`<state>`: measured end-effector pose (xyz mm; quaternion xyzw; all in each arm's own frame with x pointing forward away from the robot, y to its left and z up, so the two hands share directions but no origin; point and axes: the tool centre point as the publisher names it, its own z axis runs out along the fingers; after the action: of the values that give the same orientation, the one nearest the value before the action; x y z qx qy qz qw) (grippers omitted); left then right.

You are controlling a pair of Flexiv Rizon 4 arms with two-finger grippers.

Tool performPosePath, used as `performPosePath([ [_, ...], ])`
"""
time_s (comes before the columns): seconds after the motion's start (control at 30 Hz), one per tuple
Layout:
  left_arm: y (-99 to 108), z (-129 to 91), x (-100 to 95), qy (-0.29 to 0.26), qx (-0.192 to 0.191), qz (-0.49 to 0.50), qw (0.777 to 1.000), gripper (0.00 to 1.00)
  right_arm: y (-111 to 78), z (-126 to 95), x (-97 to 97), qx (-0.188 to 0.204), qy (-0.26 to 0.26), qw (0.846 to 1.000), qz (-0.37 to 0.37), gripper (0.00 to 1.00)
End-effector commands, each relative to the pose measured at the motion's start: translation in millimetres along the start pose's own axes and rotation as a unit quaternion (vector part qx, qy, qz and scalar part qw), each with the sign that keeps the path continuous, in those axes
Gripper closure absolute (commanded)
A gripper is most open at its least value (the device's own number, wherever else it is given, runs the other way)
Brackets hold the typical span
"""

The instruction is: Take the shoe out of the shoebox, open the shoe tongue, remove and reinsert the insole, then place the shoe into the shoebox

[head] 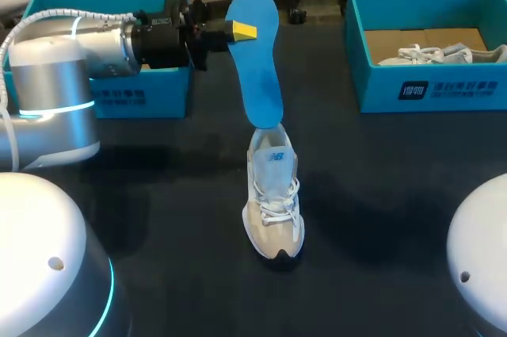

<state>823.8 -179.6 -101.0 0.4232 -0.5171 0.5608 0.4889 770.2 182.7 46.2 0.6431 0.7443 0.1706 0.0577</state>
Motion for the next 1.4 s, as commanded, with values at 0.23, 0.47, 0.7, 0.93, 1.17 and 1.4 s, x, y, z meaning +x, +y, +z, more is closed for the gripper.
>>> performPosePath([
  [0.23,1,0,0.1,-0.001,0.0,0.0,1.0,1.0,6.5,11,19.4,0.015,-0.039,0.999,0.002,0.0],
  [0.47,1,0,0.1,-0.001,0.0,0.0,1.0,1.0,8.5,16,26.7,0.017,-0.047,0.999,0.0,0.0],
  [0.7,1,0,0.1,-0.001,0.0,0.0,1.0,1.0,9.0,17,27.5,0.021,-0.053,0.998,0.001,0.0],
  [0.93,1,0,0.1,-0.001,0.0,0.0,1.0,1.0,9.2,19,27.9,0.023,-0.053,0.998,0.001,0.0],
  [1.17,1,0,0.1,-0.001,0.0,0.0,1.0,1.0,8.7,18,23.0,0.018,-0.027,0.999,0.006,0.0],
  [1.4,1,0,0.1,-0.001,0.0,0.0,1.0,1.0,5.0,19,8.2,0.013,0.027,0.999,0.019,0.0],
])
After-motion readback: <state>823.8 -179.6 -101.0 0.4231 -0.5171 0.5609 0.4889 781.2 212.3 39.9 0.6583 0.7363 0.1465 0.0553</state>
